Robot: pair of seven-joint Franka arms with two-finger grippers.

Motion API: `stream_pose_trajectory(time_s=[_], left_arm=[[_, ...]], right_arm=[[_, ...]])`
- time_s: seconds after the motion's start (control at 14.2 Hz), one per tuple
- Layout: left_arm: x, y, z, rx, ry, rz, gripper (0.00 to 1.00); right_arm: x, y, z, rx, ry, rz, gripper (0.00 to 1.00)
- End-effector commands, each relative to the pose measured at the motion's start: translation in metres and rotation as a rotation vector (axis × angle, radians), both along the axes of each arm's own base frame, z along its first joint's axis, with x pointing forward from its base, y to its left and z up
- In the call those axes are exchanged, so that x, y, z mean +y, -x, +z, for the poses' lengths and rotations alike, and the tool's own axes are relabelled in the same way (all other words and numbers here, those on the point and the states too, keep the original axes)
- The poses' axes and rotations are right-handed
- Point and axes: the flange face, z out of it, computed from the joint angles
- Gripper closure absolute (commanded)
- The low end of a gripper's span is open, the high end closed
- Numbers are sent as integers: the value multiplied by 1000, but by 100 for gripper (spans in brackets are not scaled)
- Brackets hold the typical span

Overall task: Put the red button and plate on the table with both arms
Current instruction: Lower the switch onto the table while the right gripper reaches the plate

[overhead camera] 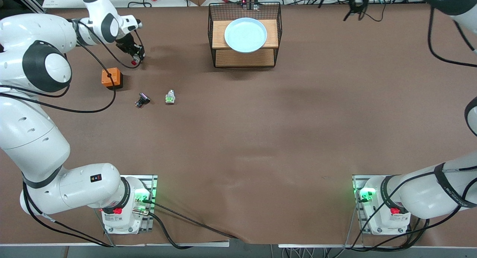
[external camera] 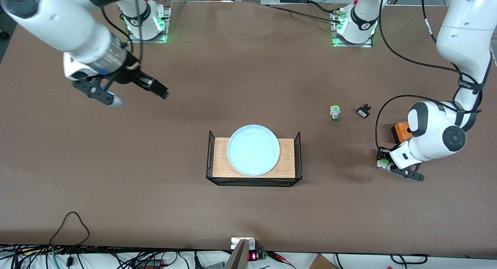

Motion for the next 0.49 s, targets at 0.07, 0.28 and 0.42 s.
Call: stream_pose_trajectory(time_s=[0.07, 0.28, 0.42], left_arm=[[6, 0, -8, -8, -9, -24, 64], [7, 0, -4, -6, -10, -24, 0], [5, -1, 1, -7, -11, -23, 0]], right_arm=[[93, 13, -29, -36, -37, -100, 0], [124, 16, -43, -34, -58, -211, 0], [130, 10, -49, -20, -67, -305, 0]])
